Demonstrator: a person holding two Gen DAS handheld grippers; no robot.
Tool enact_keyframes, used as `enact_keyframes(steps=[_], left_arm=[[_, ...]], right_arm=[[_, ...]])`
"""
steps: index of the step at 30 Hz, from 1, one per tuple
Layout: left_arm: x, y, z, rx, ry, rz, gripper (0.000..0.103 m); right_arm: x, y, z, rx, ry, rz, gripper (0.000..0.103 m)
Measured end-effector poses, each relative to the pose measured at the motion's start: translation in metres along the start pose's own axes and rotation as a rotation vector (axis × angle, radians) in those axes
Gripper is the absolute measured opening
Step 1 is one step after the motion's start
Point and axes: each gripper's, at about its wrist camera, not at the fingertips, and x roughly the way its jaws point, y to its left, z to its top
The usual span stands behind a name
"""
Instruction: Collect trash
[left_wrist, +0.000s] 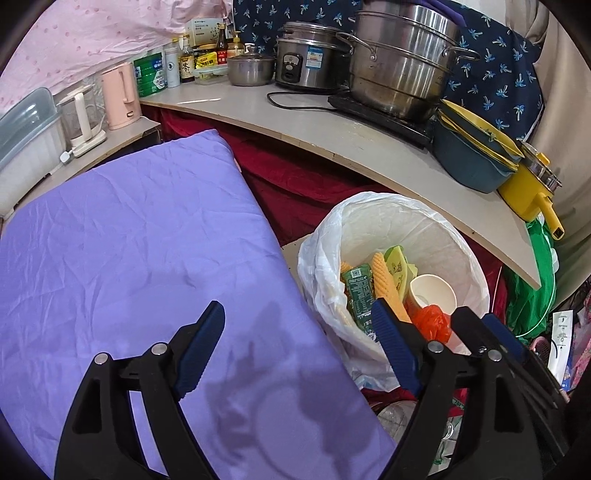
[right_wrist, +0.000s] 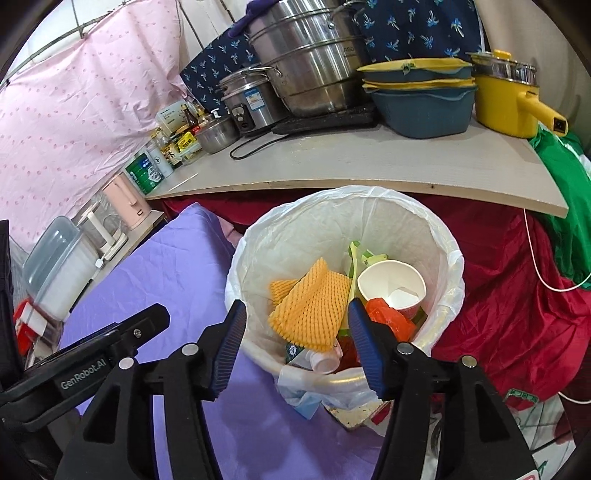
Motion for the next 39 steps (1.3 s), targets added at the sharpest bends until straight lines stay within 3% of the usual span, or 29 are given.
enact_keyframes(steps=[4,7,13,39], left_arm=[[-0.014,0.004,-0.006,0.008,-0.013,0.021,0.078],[-0.026,0.008,-0.012,0.006,-0.031,0.039,0.087],[-0.045,0.012,-0.026,0.033,-0.047,0.083,0.089],[-0.065,0.033,-0.060,0.000,-0.027,0.138,0.091]], right_arm=[[-0.016,0.005,-0.003,-0.013,-0.011,-0.009,0.064],[-0.027,0.009,-0.008,-0.021,-0.012,-0.012,0.069],[-0.045,0.017,-0.017,-0.050,-0.023,-0.042,0.083],[-0.064,0.036,-0.048,-0.150,0.010,-0.084,0.091]])
